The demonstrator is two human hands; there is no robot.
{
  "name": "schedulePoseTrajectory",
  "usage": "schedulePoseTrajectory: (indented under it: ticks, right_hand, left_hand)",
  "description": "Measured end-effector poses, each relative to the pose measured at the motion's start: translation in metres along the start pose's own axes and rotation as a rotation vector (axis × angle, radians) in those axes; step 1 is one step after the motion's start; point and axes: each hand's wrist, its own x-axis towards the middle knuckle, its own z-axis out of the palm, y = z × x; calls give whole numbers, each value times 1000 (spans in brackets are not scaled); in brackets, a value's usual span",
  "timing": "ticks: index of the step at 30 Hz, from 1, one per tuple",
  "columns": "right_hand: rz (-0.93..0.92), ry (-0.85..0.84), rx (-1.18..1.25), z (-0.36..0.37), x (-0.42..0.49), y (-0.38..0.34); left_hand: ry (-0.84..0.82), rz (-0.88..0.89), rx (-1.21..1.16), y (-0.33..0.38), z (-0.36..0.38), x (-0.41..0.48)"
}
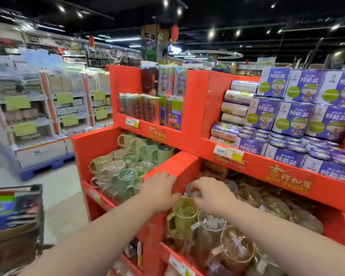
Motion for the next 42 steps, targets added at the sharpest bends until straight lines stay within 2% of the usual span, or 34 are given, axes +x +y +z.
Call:
schedulePoseTrajectory:
  ticks: [6,11,17,23,33,38,42]
  right_hand:
    - [-56,-188,44,59,-24,-109]
    - [-133,-263,85,93,-38,-206]
    - [-277,-316,97,115,-32,-323]
    - [-442,-302,143,99,7,-419]
    - [-635,-189,185,80,113,-551]
    - [-704,-281,180,109,167,-585]
    - [-742,-344,148,144,199,-605]
  left_hand:
    - [18,-128,-6,-93,-16,-102]
    - [17,-278,-19,-169,-21,-192]
    - [-126,-499,34,-236,4,-299]
    - [-258,-674,2,-283,29,-370]
    - [-372,-869,-31,-381,52,-399]
    - [-401,-932,-29,-435,51,-383]
    - [-347,-980,-11,-480,43,-363]
